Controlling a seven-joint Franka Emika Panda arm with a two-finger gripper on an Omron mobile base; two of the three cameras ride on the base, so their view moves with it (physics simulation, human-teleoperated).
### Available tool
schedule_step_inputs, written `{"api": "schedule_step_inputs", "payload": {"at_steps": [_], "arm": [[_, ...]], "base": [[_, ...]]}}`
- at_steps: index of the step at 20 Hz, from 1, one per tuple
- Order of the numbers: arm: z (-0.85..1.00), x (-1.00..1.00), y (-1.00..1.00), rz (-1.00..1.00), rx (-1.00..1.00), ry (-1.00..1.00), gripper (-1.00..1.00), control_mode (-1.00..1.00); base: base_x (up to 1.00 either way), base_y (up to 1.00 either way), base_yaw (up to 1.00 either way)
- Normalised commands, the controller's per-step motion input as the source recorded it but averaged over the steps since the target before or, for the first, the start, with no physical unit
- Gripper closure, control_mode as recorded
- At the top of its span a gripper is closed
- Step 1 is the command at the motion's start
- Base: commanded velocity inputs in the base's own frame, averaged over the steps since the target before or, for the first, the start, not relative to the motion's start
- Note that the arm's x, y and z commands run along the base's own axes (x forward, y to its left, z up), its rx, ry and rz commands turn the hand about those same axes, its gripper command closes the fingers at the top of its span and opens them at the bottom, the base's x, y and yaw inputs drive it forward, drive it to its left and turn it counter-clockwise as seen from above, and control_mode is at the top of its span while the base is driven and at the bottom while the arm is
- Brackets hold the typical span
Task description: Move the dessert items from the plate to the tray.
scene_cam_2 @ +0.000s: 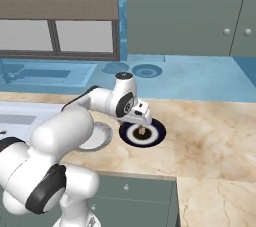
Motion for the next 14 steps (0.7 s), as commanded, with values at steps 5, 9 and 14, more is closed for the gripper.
{"api": "schedule_step_inputs", "payload": {"at_steps": [5,9,14], "arm": [[-0.08,0.13,-0.06,0.00,0.00,-0.03,-1.00,-1.00],[-0.19,0.13,0.00,0.00,0.00,-0.03,-1.00,-1.00],[-0.17,0.17,0.00,0.00,0.00,-0.03,-1.00,-1.00]], "base": [[0.00,0.00,0.00],[0.00,0.00,0.00],[0.00,0.00,0.00]]}}
